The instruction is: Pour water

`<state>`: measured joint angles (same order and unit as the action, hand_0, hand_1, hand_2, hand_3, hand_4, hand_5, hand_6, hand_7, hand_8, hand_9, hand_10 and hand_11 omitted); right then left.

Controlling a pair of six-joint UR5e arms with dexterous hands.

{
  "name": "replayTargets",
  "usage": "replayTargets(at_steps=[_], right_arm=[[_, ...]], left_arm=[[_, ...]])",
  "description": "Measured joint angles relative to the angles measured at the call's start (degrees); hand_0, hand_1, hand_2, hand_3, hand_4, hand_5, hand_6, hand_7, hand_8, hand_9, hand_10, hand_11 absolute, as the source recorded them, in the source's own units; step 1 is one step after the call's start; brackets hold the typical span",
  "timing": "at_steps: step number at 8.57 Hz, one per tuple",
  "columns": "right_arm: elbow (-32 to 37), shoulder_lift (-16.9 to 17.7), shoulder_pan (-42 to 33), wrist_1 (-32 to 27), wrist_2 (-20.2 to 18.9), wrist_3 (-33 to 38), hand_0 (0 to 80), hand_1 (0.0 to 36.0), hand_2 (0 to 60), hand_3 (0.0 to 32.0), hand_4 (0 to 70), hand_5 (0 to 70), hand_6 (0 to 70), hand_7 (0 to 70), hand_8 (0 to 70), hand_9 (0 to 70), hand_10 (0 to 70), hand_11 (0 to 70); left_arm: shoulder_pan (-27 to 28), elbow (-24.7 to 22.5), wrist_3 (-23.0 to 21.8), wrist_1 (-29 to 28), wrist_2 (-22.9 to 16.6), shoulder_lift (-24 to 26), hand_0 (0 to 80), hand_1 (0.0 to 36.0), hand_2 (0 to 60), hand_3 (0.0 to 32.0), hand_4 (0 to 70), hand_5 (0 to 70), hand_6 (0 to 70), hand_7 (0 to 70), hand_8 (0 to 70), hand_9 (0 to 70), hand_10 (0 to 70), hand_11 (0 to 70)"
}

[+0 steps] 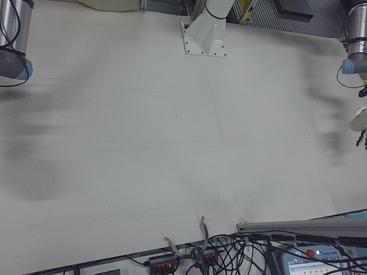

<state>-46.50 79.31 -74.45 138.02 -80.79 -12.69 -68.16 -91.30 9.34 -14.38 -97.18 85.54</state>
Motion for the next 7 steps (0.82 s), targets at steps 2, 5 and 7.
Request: replayTargets(at_steps=[2, 5, 7], right_arm=[[0.4, -0.1, 0.3, -0.4, 0.6, 0.0, 40.1, 0.7, 0.0, 6.4, 1.2, 0.0, 1.4, 0.7, 0.0, 0.0, 0.0, 0.0], [-2.9, 0.6, -0.1, -0.1, 0.3, 0.4, 39.6, 1.8, 0.0, 7.8, 3.9, 3.2, 1.6, 3.5, 0.0, 0.0, 0.0, 0.0], [-5.7, 0.9, -0.2, 0.7, 0.2, 0.5, 40.1, 3.0, 0.0, 7.0, 7.3, 7.1, 2.4, 5.5, 0.0, 0.0, 0.0, 0.0]], left_arm=[[0.3, 4.1, 2.1, -4.1, 4.6, -0.6, 60.7, 34.7, 55.0, 0.0, 33.3, 70.0, 8.5, 12.5, 1.2, 1.1, 4.2, 8.6], [1.8, 12.1, 6.5, -11.0, 6.8, -0.6, 57.5, 31.6, 51.6, 0.0, 33.9, 70.0, 8.7, 12.6, 1.4, 1.1, 4.4, 8.5], [3.8, 15.2, 7.3, -12.3, 8.3, -0.3, 53.5, 22.6, 28.6, 0.0, 31.0, 69.9, 8.8, 12.1, 0.8, 1.0, 2.8, 5.7]])
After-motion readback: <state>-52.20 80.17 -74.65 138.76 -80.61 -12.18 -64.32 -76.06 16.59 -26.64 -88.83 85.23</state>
